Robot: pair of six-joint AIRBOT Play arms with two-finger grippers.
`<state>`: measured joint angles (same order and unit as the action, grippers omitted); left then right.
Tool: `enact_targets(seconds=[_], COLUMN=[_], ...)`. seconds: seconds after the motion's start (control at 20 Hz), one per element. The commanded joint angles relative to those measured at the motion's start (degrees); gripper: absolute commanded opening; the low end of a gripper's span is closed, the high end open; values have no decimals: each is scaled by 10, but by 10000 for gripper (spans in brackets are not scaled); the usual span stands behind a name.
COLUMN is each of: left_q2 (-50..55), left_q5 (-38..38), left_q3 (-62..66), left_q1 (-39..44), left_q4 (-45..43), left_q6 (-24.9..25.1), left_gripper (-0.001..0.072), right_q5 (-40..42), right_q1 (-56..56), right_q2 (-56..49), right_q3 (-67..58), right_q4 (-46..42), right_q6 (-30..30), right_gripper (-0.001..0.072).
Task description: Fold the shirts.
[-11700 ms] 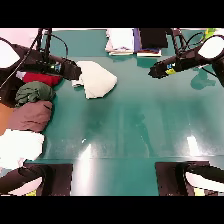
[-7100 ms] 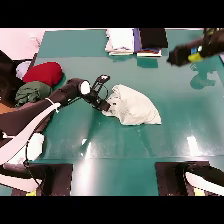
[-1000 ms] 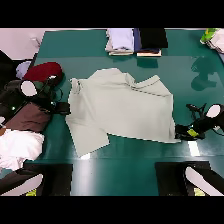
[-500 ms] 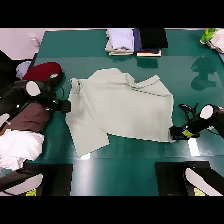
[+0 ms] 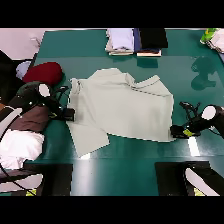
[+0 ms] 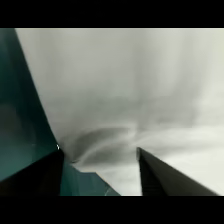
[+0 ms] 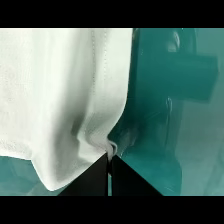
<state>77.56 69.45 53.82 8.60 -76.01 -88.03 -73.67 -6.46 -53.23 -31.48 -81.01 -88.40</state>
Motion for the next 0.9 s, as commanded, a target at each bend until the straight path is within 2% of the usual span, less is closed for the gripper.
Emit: enact_targets(seconds=[0.0,0.05,0.2,0.4,0.6,0.85], left_q2=[5,5,-26,-177,-314,-390], left_q5=[5,-4,-7,-16,-51,-85], left_q3=[-1,0,40,178,345,504], left_q1=[0,0,0,0,0,0], left_q4=[6,6,-5,-19,-67,-76], left_q6=[1,4,4,4,3,-12], left_gripper=[124,31,27,28,28,27], right_q5=[3,2,-17,-73,-38,4], right_q1=[1,1,1,1,1,1], right_q2=[1,1,1,13,70,122], right_q3=[-2,-9,-82,-271,-481,-680], right_q4=[0,0,5,5,2,-4], right_q6=[0,0,0,0,0,1], right_gripper=[17,17,16,16,16,15])
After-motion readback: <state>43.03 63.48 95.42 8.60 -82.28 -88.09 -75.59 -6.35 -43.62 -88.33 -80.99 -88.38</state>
